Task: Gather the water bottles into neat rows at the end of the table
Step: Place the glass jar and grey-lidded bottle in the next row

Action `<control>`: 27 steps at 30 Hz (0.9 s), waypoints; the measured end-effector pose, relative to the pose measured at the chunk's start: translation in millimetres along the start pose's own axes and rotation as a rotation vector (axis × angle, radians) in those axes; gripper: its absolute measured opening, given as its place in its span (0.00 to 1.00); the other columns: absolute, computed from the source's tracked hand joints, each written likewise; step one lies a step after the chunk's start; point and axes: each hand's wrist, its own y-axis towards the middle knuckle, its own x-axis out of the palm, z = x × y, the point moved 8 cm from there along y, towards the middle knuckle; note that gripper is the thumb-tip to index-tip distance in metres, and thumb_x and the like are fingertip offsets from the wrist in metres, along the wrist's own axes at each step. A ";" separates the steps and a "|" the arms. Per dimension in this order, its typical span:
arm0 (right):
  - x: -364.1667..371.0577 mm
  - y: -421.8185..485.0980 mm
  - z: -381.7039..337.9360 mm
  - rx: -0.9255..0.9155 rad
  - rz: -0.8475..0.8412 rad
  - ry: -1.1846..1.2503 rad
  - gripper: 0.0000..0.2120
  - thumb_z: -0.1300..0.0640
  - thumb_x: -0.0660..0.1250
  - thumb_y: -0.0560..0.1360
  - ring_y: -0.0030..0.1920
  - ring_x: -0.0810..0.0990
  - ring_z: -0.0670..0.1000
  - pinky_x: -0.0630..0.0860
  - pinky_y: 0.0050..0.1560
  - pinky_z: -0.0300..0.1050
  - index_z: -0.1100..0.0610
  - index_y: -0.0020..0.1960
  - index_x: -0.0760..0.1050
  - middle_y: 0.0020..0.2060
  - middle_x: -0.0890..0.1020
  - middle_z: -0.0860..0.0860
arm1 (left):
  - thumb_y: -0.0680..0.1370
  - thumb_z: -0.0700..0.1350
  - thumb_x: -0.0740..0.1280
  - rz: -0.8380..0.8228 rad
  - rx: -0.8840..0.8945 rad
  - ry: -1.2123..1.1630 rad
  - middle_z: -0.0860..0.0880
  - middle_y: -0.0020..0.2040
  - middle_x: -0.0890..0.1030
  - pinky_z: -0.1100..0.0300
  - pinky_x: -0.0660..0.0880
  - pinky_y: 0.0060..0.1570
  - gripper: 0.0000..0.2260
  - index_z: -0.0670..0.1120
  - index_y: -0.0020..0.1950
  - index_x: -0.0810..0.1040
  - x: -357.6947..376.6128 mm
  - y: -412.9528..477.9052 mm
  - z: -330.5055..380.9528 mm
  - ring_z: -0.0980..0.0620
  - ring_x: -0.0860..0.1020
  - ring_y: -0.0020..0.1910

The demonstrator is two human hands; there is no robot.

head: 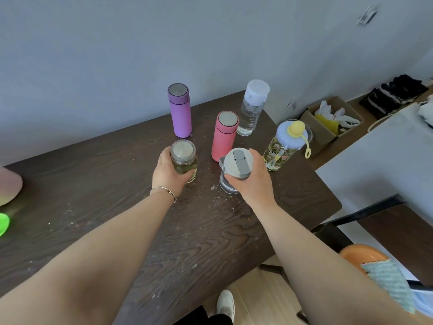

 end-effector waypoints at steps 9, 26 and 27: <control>-4.1 -17.7 -40.9 -0.096 -0.054 0.059 0.42 0.41 0.79 0.63 0.64 0.72 0.47 0.78 0.58 0.46 0.48 0.71 0.62 0.65 0.72 0.46 | 0.65 0.52 0.79 0.138 -0.069 -0.042 0.51 0.65 0.74 0.59 0.70 0.53 0.38 0.50 0.69 0.64 -58.5 -59.2 -9.3 0.48 0.76 0.60; 76.5 -144.4 -215.4 -0.274 -0.272 0.214 0.43 0.45 0.79 0.64 0.65 0.72 0.50 0.71 0.59 0.46 0.49 0.73 0.62 0.69 0.70 0.45 | 0.64 0.51 0.80 0.441 -0.218 -0.046 0.50 0.62 0.76 0.60 0.68 0.53 0.37 0.49 0.67 0.66 -265.8 -209.1 -107.9 0.47 0.75 0.59; 83.3 -155.0 -226.1 -0.276 -0.272 0.213 0.43 0.45 0.79 0.64 0.65 0.73 0.50 0.71 0.58 0.46 0.49 0.73 0.62 0.68 0.70 0.45 | 0.64 0.50 0.80 0.441 -0.211 -0.045 0.50 0.62 0.76 0.60 0.68 0.53 0.36 0.49 0.67 0.66 -278.0 -215.3 -115.9 0.47 0.75 0.59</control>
